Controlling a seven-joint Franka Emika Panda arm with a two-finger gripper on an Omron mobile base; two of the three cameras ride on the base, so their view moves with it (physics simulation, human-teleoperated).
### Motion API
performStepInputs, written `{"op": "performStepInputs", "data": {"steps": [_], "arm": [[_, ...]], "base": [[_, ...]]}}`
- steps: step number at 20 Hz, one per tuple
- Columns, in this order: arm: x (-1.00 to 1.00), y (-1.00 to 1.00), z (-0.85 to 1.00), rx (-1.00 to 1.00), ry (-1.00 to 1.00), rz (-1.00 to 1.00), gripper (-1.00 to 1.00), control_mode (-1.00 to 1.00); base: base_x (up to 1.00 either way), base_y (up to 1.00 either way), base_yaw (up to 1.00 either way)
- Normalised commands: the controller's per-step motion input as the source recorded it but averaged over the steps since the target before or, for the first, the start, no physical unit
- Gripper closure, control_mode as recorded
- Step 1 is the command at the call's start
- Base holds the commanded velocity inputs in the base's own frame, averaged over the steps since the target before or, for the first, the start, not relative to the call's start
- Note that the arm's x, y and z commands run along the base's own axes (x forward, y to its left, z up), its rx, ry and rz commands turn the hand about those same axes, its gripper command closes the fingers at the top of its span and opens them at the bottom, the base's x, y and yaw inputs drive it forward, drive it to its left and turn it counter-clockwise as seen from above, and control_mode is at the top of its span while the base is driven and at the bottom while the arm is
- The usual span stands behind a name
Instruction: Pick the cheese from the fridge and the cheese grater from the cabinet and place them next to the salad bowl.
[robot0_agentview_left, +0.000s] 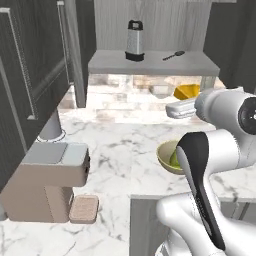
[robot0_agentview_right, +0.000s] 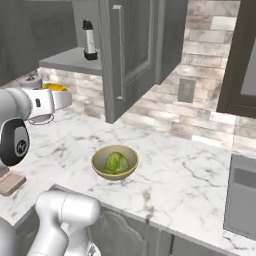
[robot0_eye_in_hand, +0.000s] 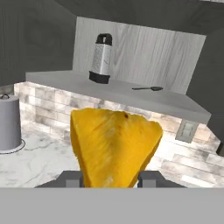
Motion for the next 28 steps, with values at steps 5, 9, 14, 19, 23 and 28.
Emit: {"op": "performStepInputs", "data": {"steps": [5,9,14,19,23,28], "arm": [[0.00,0.00,0.00,0.00,0.00,0.00,1.00,1.00],[0.00,0.00,0.00,0.00,0.00,0.00,1.00,1.00],[0.00,0.00,0.00,0.00,0.00,0.00,1.00,1.00],[0.00,0.00,0.00,0.00,0.00,0.00,1.00,1.00],[0.00,0.00,0.00,0.00,0.00,0.00,1.00,1.00],[0.00,0.00,0.00,0.00,0.00,0.00,1.00,1.00]], "base": [[0.59,1.00,-0.42],[0.50,1.00,-0.28],[0.33,0.98,-0.13],[0.00,0.38,0.08],[0.00,0.17,0.21],[0.00,0.13,0.23]]}}
